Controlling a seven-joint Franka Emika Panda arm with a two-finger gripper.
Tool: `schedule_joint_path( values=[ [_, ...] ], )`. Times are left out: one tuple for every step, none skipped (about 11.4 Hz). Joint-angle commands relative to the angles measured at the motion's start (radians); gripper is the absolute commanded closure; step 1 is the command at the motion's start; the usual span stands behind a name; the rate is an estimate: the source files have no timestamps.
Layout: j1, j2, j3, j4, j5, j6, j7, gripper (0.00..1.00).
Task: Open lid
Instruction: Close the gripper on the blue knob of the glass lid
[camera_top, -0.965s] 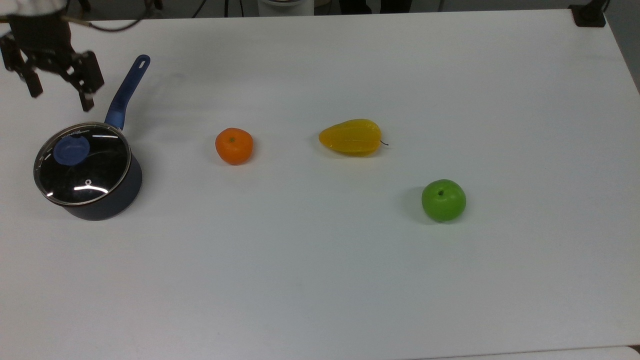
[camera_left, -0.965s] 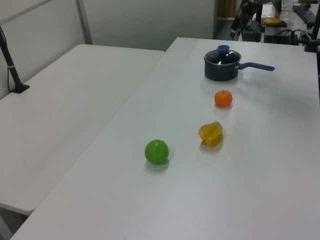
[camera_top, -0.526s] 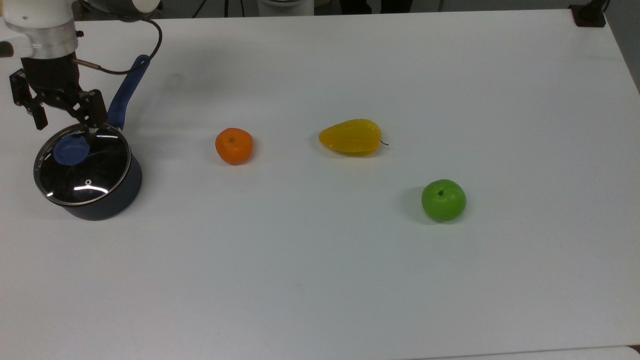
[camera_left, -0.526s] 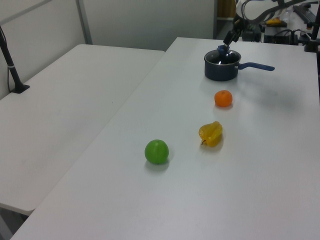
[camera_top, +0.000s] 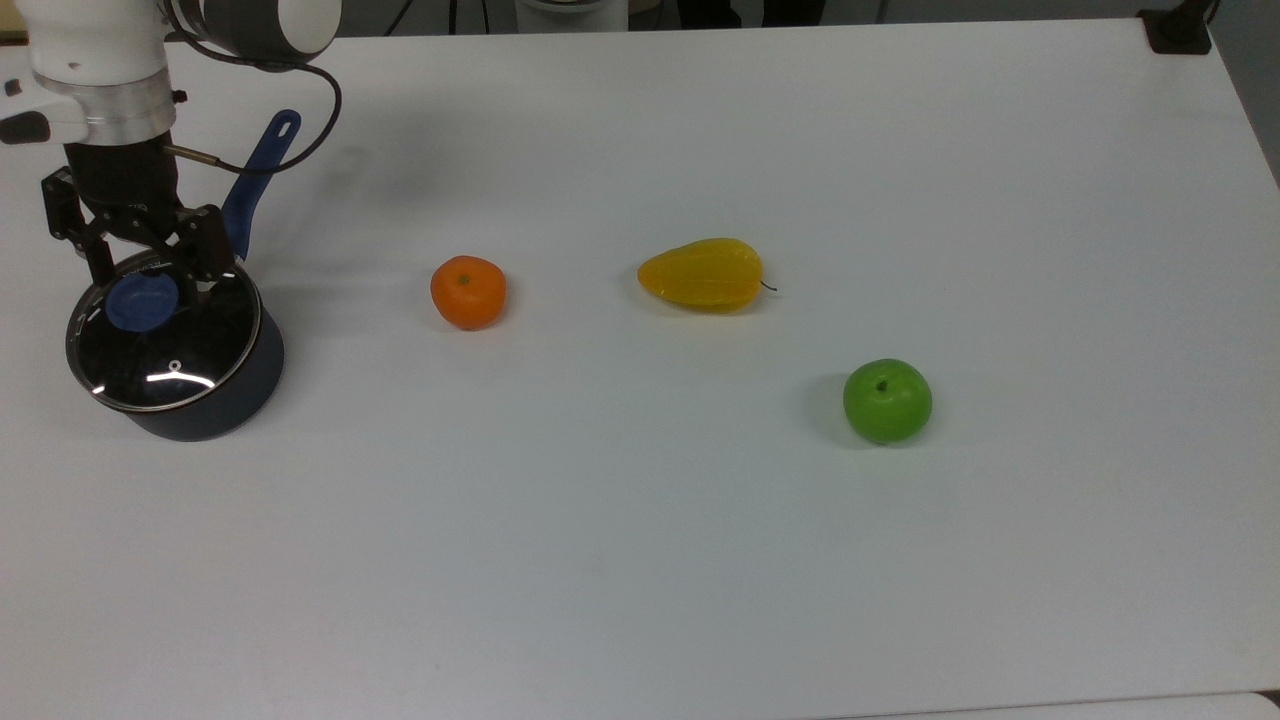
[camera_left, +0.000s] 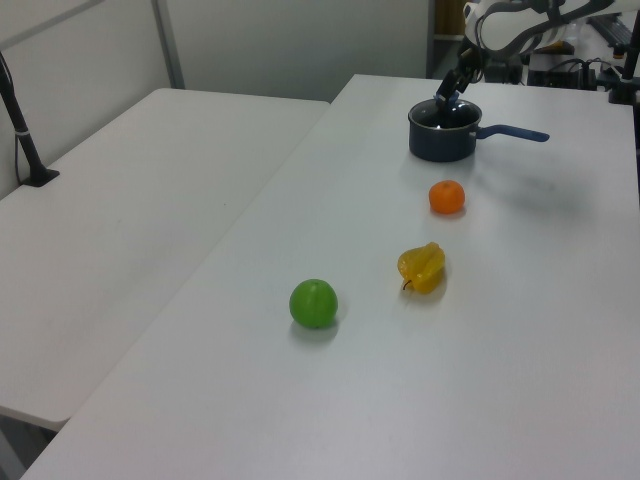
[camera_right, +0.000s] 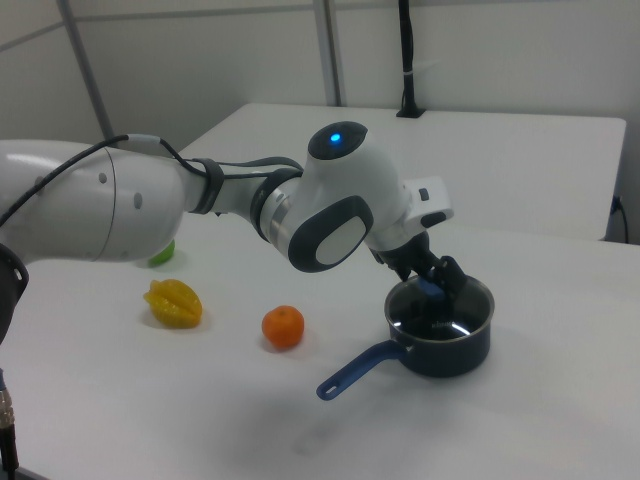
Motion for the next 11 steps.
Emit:
schedule_joint_path(
  values=[
    [0.011, 0.006, -0.004, 0.001, 0.026, 0.034, -0.001, 0.00],
    [0.013, 0.006, -0.004, -0.001, 0.027, 0.061, -0.001, 0.00],
    [0.013, 0.016, -0.004, -0.001, 0.029, 0.077, -0.001, 0.04],
    [0.011, 0.019, -0.004, 0.001, 0.029, 0.091, -0.004, 0.08],
    [0.010, 0.020, -0.004, 0.001, 0.029, 0.098, -0.012, 0.10],
    [0.011, 0.020, -0.004, -0.001, 0.027, 0.098, -0.015, 0.11],
    [0.010, 0.020, -0.004, -0.002, 0.027, 0.095, -0.016, 0.15],
    [0.011, 0.020, -0.004, -0.002, 0.027, 0.095, -0.016, 0.19],
    [0.010, 0.019, -0.004, -0.002, 0.026, 0.094, -0.016, 0.27],
    [0.010, 0.017, -0.004, -0.002, 0.026, 0.092, -0.018, 0.34],
    [0.008, 0.013, -0.004, -0.002, 0.026, 0.092, -0.016, 0.41]
  ],
)
